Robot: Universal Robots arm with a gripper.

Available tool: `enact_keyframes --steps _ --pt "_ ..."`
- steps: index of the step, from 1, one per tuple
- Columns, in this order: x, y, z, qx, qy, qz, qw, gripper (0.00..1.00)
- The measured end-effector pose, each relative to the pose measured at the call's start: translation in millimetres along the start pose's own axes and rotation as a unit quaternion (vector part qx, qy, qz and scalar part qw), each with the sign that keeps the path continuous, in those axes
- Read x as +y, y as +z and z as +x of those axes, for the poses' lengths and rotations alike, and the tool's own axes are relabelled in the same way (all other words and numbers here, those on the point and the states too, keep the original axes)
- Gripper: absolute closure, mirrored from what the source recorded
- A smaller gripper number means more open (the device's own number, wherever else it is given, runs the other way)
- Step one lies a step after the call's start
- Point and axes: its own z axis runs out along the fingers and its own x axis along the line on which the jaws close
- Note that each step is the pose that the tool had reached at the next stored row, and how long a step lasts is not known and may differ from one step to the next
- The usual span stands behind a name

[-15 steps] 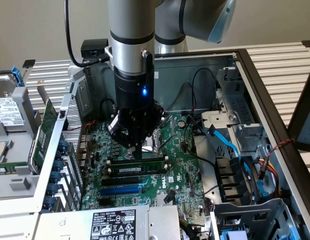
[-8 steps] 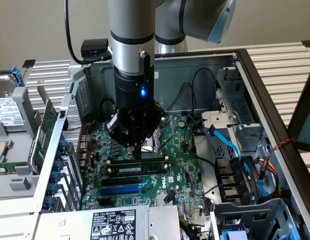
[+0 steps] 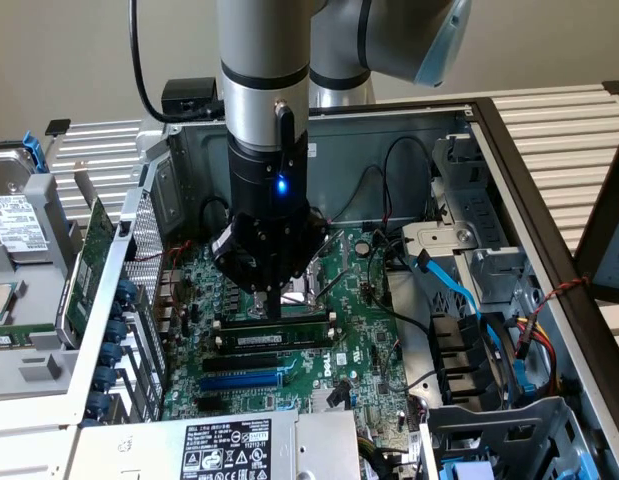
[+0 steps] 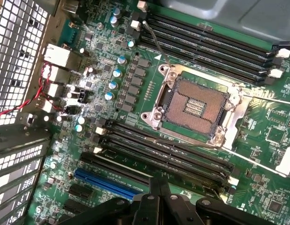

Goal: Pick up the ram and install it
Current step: 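Press down the ram until it locks into place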

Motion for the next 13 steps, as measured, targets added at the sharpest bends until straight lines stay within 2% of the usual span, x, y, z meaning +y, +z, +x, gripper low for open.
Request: enact_keyframes --steps 7,13 --pt "0.0 0.0 0.0 0.0016 0.044 -0.0019 0.999 0.89" --pt "0.0 0.0 0.0 0.0026 0.08 -0.0033 0.9968 0.89"
